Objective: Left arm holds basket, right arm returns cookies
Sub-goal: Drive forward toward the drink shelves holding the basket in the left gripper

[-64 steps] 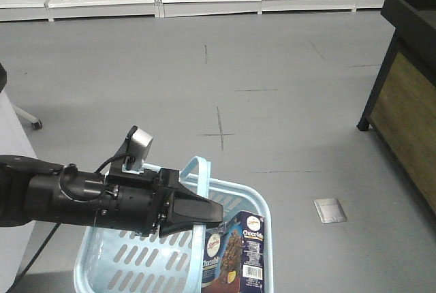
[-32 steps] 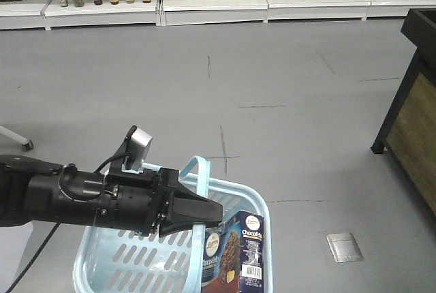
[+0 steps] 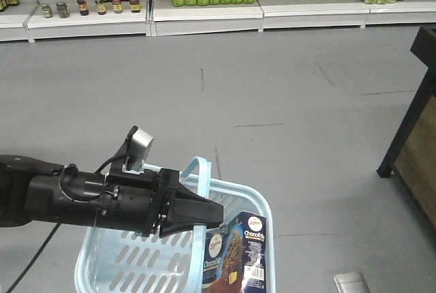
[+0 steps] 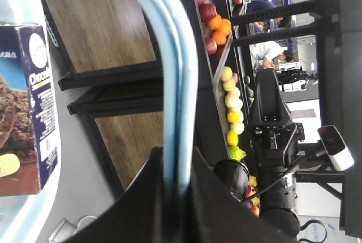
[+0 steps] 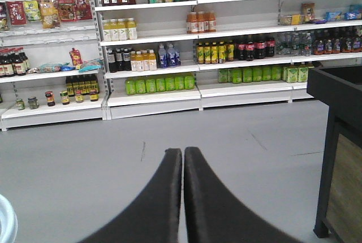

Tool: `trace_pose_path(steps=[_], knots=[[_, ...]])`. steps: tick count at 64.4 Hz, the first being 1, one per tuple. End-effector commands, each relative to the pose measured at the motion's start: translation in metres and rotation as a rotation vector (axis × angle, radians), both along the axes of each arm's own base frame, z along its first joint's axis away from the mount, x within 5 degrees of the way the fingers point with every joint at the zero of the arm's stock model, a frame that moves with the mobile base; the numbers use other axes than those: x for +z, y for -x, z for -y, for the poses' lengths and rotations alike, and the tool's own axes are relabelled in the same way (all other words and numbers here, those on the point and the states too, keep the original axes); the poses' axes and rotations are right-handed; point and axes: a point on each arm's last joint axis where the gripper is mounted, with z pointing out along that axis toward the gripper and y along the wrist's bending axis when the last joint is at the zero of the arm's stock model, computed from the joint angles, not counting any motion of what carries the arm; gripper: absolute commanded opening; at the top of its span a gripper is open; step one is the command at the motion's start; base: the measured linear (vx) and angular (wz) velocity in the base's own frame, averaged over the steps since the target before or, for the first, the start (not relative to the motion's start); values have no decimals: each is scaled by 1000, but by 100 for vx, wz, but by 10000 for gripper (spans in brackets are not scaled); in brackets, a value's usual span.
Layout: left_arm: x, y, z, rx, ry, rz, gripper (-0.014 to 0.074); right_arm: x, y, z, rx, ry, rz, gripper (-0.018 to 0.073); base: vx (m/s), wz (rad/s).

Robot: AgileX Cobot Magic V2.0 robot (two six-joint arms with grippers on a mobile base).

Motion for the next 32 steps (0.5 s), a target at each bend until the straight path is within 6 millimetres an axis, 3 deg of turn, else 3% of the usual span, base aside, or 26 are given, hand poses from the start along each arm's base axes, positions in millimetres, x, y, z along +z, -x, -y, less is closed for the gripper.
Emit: trace_pose_path(steps=[1,32], knots=[[28,2,2,-8,129,47,-6,8,1,0,-2,3,88,-8,36,3],[28,2,2,-8,129,47,-6,8,1,0,-2,3,88,-8,37,7]])
